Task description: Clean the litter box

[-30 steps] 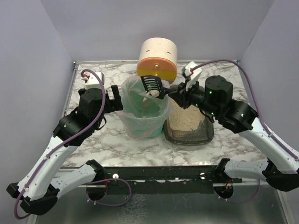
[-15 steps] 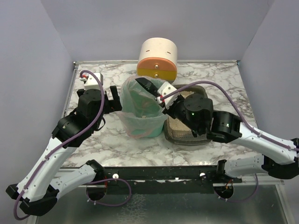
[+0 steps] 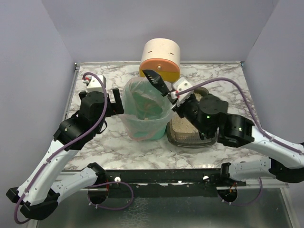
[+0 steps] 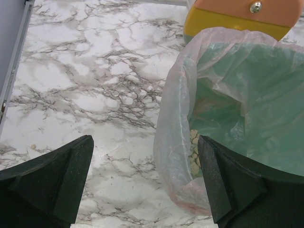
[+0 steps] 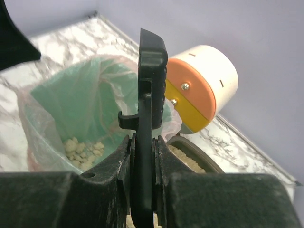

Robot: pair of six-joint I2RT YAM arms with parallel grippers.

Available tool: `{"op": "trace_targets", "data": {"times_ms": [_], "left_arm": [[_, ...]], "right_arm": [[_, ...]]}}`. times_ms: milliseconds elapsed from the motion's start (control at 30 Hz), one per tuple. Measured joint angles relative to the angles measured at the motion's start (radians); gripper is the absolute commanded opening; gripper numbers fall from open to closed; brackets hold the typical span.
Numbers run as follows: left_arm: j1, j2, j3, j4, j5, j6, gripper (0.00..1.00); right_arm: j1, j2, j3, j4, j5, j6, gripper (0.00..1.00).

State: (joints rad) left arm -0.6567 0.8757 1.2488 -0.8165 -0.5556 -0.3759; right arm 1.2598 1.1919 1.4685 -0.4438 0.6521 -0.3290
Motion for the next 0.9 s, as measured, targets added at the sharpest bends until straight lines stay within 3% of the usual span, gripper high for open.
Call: {"op": "trace_targets", "data": {"times_ms": [333, 900], "left_arm": [[0.000, -0.006, -0.049, 0.010, 0.000, -0.002, 0.99], [0.000, -0.098, -0.152, 0.148, -0.036, -0.002, 0.99]], "right_arm": [[0.003, -0.245, -0.006, 0.077, 0.112, 0.228, 0.01], [0.003, -0.332, -0.246, -0.079, 0.366, 0.579, 0.01]]}}
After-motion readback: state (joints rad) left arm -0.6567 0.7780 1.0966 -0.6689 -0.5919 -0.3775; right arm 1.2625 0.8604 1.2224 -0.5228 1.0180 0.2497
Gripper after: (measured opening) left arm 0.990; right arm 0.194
